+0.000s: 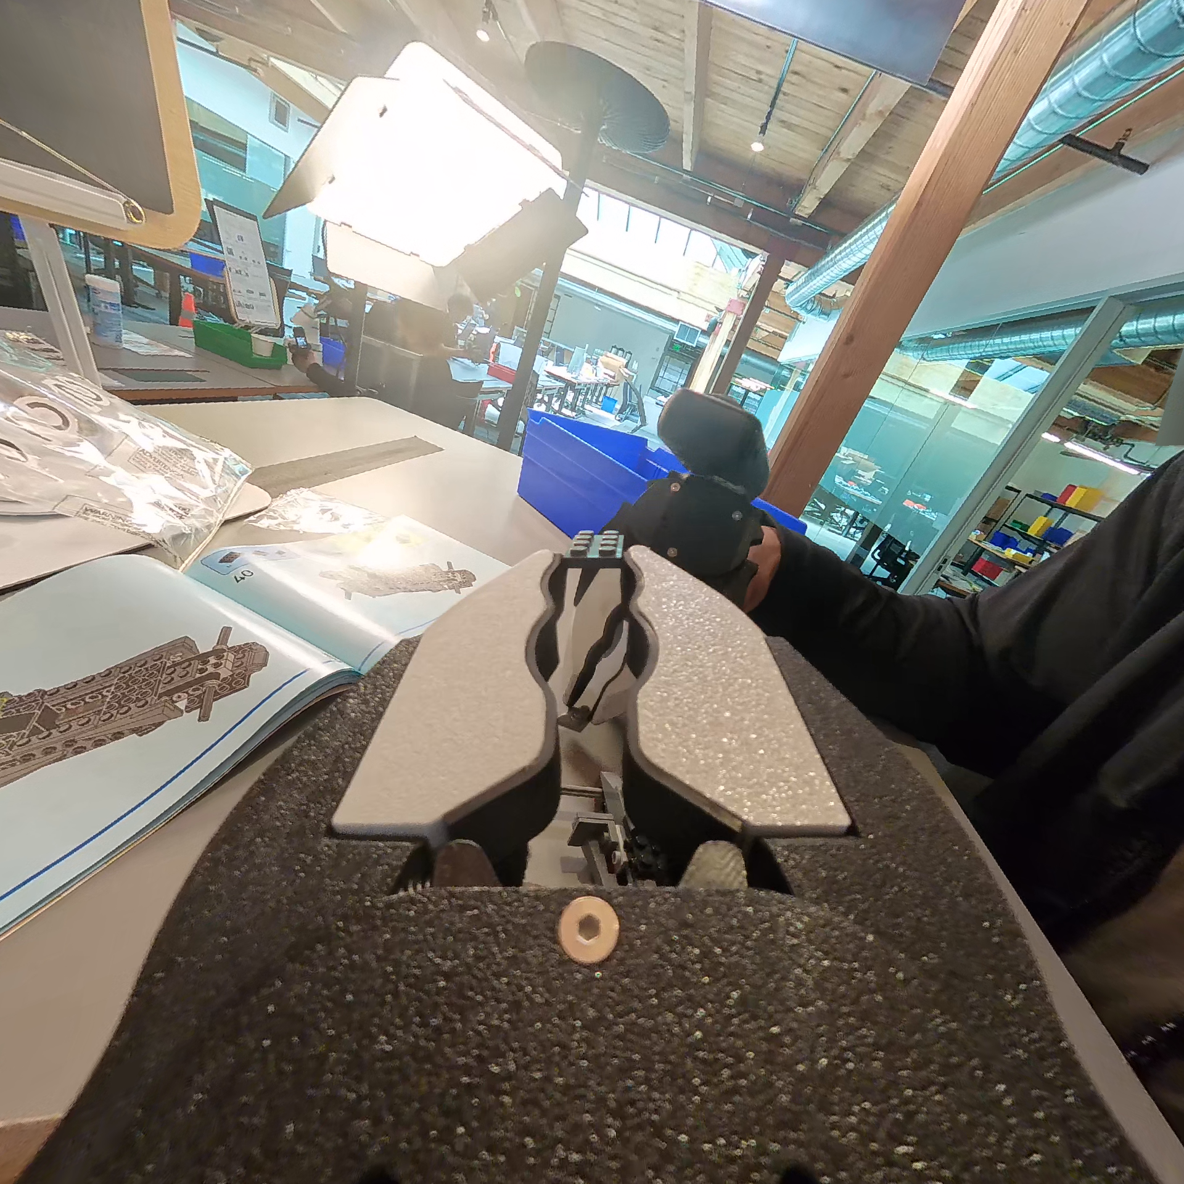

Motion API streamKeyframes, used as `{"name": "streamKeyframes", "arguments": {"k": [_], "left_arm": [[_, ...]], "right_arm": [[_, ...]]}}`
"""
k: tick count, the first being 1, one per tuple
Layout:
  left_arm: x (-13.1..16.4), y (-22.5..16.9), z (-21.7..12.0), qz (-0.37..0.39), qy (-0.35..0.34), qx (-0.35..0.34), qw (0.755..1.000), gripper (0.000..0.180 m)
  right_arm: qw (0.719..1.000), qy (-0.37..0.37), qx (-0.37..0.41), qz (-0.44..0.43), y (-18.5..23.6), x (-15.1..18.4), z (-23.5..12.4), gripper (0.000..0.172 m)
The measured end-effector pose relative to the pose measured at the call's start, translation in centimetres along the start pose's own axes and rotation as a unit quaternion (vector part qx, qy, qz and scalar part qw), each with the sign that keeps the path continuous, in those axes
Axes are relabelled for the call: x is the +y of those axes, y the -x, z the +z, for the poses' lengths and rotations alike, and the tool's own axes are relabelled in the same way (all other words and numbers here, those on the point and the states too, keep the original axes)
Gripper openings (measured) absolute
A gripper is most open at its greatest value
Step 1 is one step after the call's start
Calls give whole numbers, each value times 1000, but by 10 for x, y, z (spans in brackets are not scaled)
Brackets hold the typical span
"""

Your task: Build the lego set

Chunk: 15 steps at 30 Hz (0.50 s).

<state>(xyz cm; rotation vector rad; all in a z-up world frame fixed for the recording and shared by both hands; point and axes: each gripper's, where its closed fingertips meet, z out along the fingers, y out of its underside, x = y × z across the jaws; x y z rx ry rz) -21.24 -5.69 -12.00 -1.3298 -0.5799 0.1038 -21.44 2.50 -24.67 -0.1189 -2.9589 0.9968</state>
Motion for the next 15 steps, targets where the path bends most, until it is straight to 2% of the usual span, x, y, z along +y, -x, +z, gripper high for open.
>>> {"name": "streamKeyframes", "arguments": {"k": [15], "left_arm": [[0, -8, 3, 6, -5, 22, 1000, 16]], "right_arm": [[999, -47, 8, -3, -3, -24, -21, 8]]}}
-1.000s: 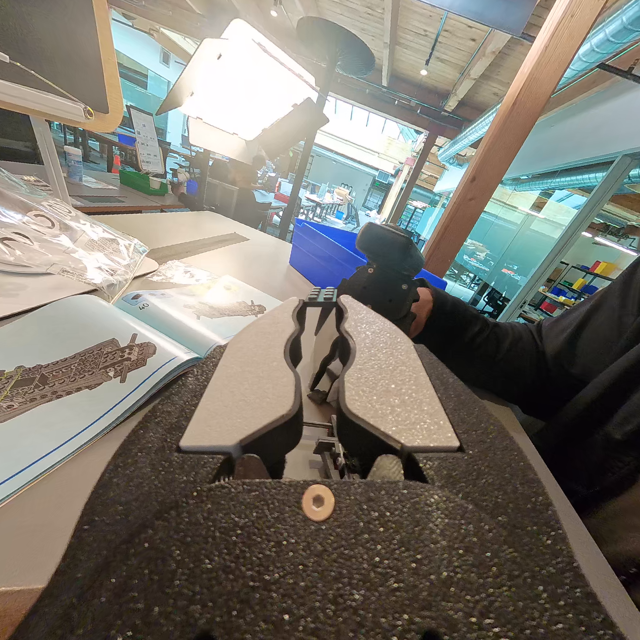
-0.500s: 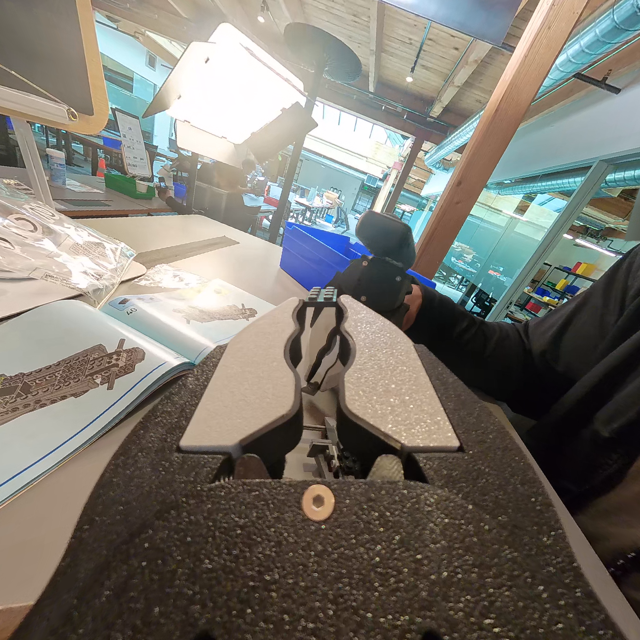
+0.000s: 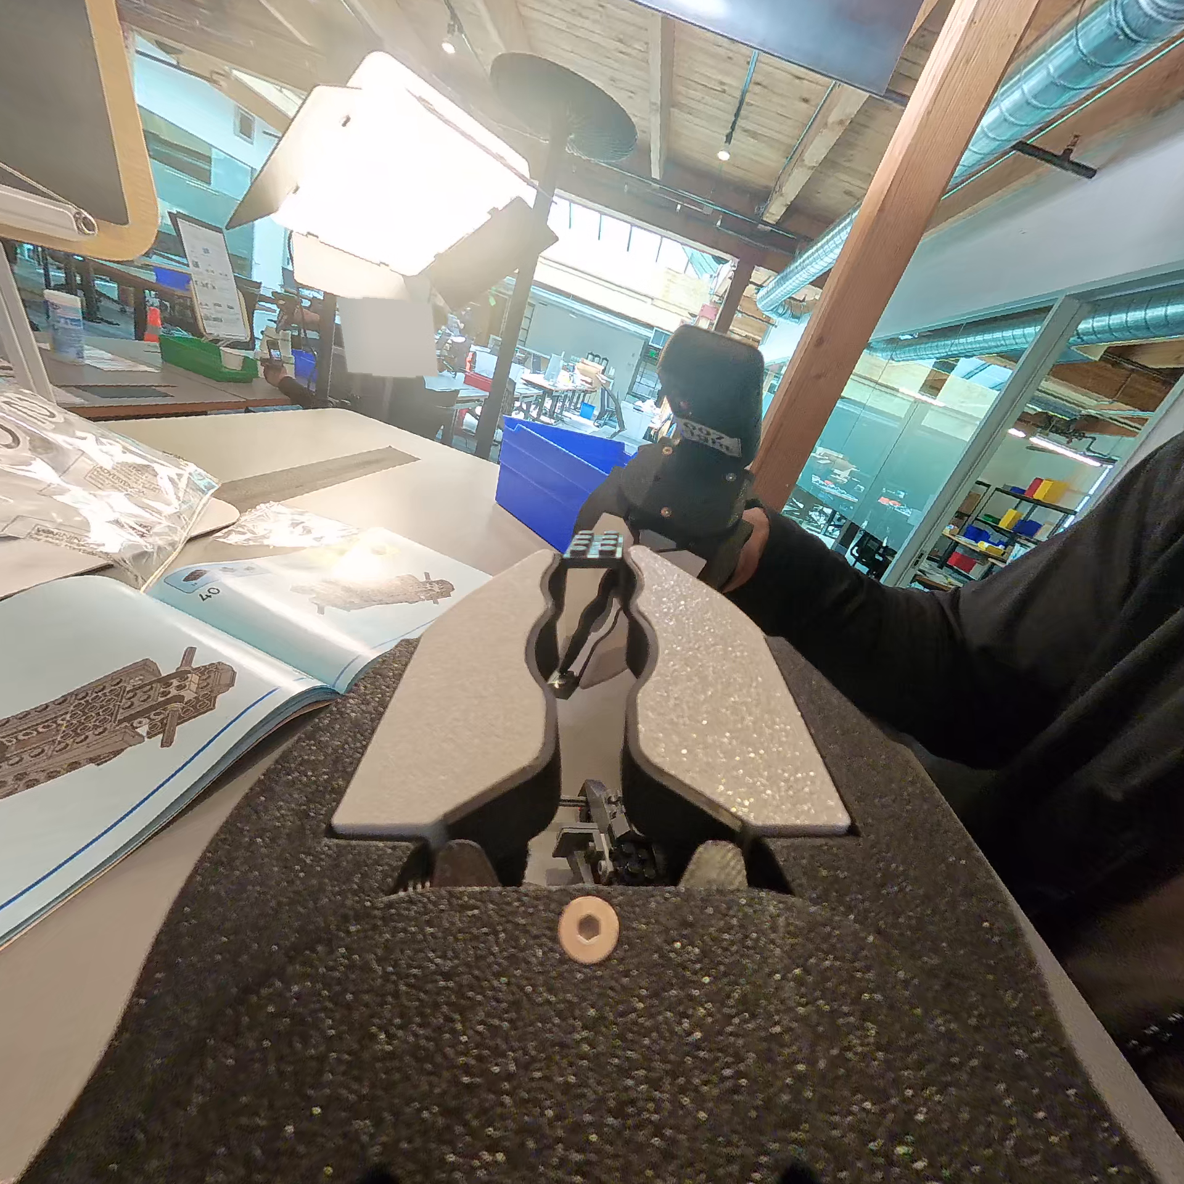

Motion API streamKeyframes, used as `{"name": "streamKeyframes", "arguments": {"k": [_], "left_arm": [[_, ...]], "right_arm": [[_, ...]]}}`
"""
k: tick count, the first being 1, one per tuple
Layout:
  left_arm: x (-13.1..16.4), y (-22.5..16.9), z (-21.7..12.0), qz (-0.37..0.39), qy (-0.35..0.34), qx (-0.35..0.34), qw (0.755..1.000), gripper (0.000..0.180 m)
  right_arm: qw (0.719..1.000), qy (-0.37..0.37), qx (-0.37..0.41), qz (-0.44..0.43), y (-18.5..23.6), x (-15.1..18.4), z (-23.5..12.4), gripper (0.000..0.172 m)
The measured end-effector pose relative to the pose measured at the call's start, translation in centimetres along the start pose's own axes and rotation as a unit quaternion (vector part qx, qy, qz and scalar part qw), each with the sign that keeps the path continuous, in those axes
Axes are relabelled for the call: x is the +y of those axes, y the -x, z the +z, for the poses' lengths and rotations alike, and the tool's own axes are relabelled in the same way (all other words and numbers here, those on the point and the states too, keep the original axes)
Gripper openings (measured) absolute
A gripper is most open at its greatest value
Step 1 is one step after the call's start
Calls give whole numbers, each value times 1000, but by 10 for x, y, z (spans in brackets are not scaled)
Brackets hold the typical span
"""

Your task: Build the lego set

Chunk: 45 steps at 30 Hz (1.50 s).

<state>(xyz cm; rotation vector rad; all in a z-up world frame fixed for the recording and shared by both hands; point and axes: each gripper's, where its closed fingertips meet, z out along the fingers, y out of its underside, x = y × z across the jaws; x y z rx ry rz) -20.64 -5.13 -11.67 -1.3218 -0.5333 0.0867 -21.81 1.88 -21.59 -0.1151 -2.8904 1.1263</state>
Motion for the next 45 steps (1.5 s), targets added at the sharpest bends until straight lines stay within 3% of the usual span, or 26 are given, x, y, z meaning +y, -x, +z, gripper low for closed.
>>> {"name": "streamKeyframes", "arguments": {"k": [8, 15, 19, 28, 45], "left_arm": [[5, 0, 0, -4, 14, 10, 1000, 16], [11, -9, 4, 18, 24, 31, 999, 17], [7, -19, 6, 50, 13, 43, 998, 16], [-4, -32, 1, 130, -9, 43, 990, 16], [-5, -35, 1, 139, -15, 47, 989, 16]], "right_arm": [[999, -47, 5, -15, 1, -31, -20, 7], [989, -139, -7, -44, 13, -102, -64, 7], [989, -124, -17, -78, 31, -123, -63, 7], [991, -93, -39, -92, 42, -123, -50, 7], [989, -92, -38, -112, 46, -121, -51, 7]]}}
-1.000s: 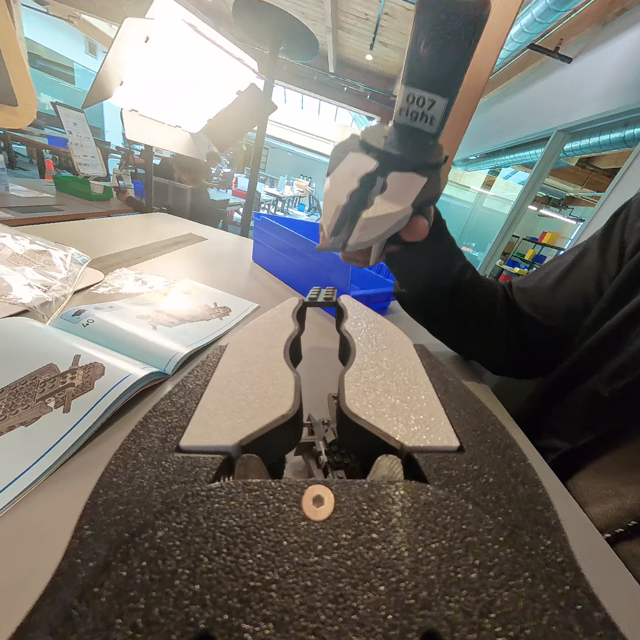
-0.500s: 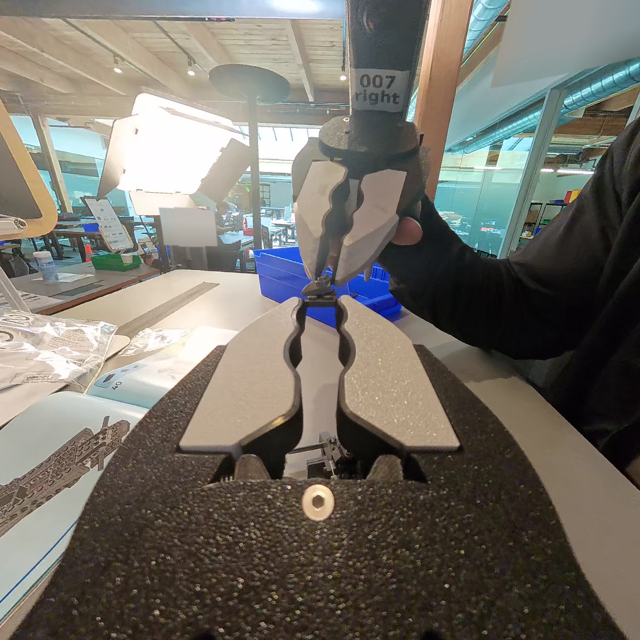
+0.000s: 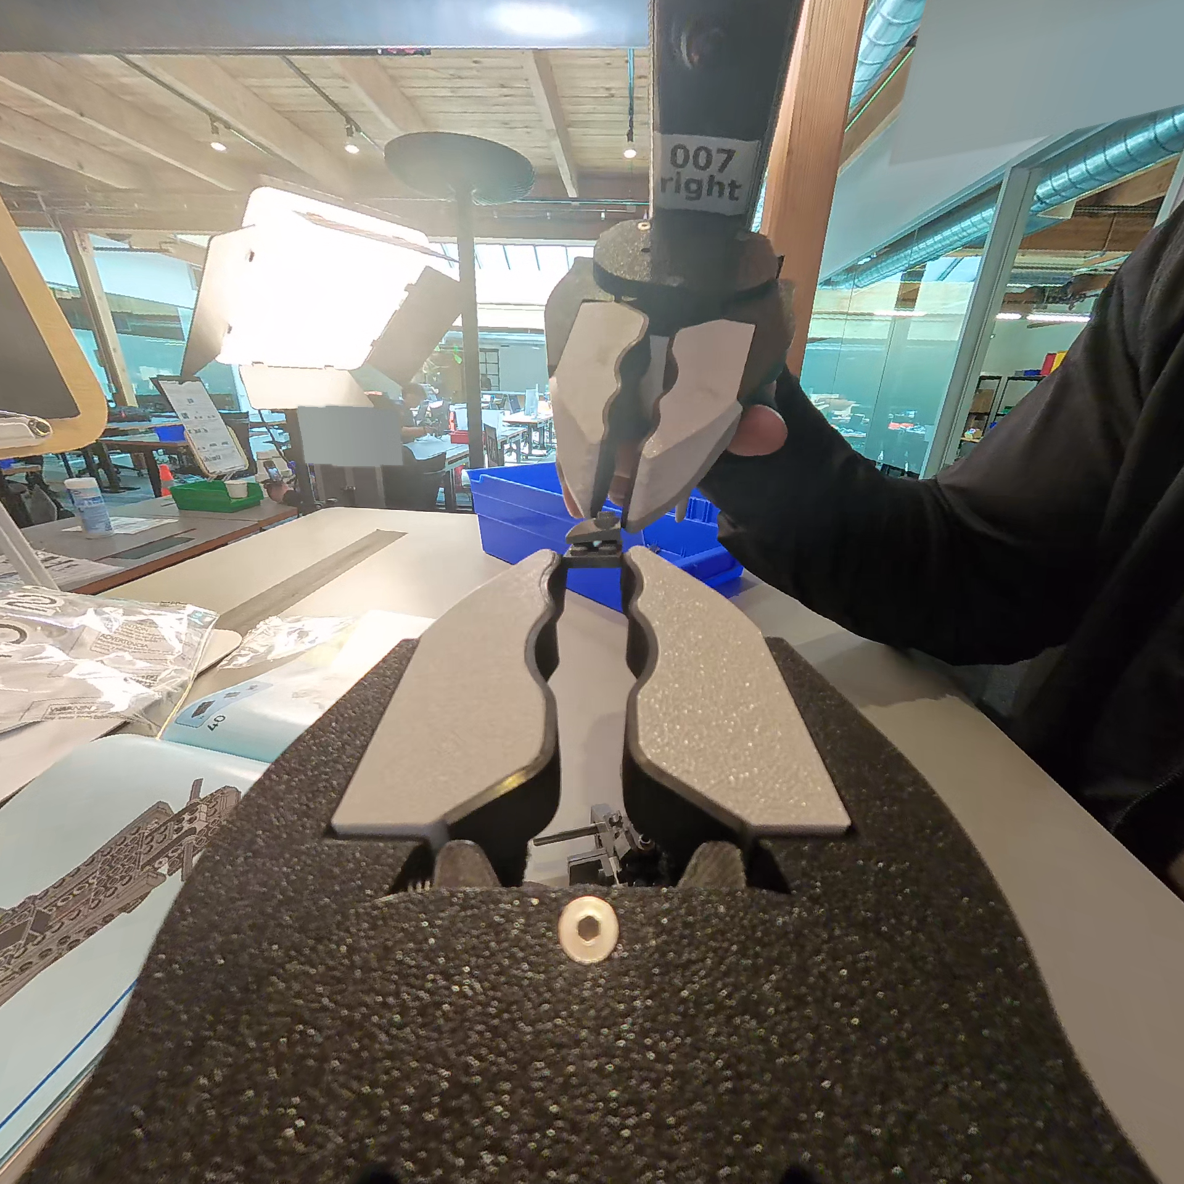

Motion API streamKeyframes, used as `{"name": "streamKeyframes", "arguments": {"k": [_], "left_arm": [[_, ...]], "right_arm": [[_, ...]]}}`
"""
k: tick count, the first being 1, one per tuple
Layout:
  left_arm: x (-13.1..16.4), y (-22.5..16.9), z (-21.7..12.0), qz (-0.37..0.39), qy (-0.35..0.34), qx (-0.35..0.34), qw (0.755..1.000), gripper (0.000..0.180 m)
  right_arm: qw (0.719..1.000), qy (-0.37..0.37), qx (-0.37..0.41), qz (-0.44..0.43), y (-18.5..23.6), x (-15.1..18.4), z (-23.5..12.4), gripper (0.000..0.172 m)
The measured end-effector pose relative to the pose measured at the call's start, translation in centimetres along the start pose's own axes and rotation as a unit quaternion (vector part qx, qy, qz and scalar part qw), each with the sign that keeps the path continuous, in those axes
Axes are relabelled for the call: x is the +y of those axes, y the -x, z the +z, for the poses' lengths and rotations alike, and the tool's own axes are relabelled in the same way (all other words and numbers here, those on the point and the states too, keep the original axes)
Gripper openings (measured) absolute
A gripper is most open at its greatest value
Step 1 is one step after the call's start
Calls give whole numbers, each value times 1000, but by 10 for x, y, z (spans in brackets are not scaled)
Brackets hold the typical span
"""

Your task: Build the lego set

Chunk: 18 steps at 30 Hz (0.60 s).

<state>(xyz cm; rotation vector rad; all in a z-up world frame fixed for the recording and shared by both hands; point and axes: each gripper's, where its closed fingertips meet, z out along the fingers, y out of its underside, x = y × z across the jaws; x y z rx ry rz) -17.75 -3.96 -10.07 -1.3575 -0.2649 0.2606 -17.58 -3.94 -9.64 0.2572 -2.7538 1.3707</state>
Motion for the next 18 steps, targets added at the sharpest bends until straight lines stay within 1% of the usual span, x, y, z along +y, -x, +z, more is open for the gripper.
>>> {"name": "streamKeyframes", "arguments": {"k": [18], "left_arm": [[-2, -2, 0, 0, -5, 6, 1000, 16]], "right_arm": [[1000, -10, -1, -7, 2, -3, 0, 7]]}}
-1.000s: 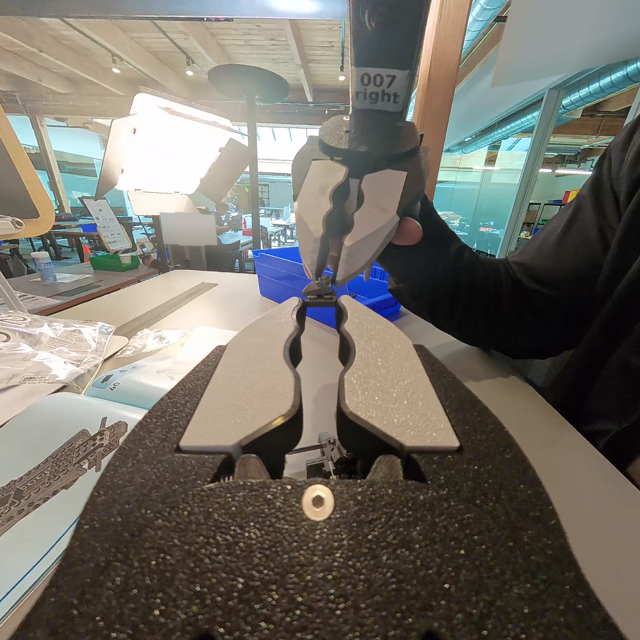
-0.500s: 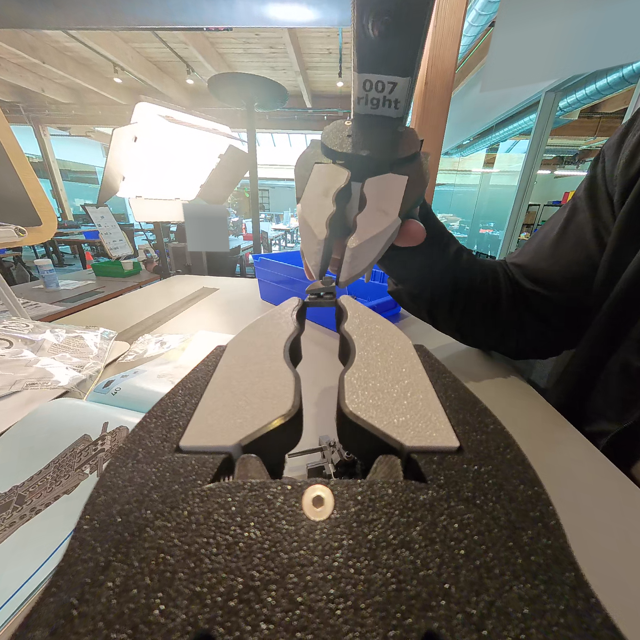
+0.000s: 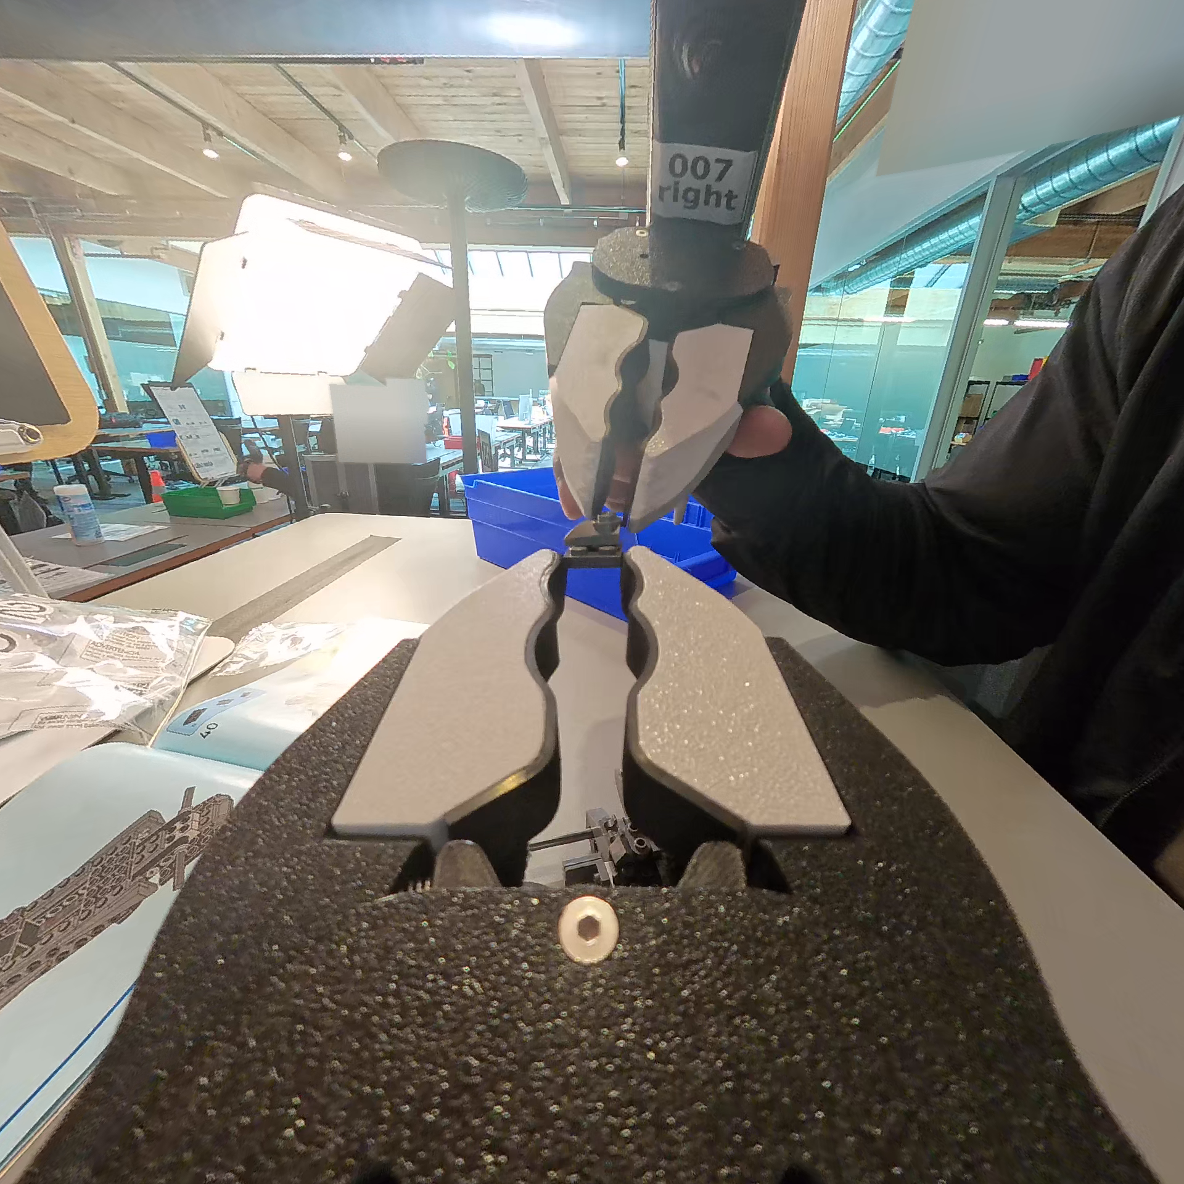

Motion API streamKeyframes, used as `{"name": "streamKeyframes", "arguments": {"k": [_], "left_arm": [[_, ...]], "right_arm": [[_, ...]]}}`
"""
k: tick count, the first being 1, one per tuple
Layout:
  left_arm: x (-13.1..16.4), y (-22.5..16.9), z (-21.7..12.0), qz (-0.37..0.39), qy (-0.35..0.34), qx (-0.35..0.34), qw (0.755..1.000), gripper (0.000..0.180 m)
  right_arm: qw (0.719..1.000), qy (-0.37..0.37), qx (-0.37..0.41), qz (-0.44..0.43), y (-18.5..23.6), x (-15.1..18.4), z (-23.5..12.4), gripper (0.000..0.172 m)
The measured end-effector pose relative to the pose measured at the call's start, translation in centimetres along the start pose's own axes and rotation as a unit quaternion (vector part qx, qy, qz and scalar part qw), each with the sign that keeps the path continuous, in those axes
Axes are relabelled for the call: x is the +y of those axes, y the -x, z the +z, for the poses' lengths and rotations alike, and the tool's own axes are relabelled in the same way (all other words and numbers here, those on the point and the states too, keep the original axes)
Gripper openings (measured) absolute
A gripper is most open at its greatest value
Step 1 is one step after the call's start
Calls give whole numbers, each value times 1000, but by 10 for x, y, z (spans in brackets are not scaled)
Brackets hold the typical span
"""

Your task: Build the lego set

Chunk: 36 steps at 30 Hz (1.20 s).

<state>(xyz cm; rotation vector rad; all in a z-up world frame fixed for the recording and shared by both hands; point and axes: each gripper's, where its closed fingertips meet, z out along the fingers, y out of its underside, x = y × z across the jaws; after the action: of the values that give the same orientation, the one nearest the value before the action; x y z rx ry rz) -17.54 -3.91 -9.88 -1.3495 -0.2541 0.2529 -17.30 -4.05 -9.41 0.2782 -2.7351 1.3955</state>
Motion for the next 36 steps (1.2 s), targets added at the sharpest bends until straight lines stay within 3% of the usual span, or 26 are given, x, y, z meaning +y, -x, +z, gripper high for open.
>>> {"name": "streamKeyframes", "arguments": {"k": [27, 32, 36], "left_arm": [[-1, -2, 0, -6, -7, 9, 1000, 16], [-2, -1, -1, -11, -9, 10, 1000, 16], [-6, -3, -1, -25, -22, 19, 999, 16]], "right_arm": [[1000, -10, -1, -19, 3, -2, -3, 13], [988, -50, 41, -138, 12, -5, -11, 40], [936, -80, 147, -311, 5, -2, -11, 48]]}}
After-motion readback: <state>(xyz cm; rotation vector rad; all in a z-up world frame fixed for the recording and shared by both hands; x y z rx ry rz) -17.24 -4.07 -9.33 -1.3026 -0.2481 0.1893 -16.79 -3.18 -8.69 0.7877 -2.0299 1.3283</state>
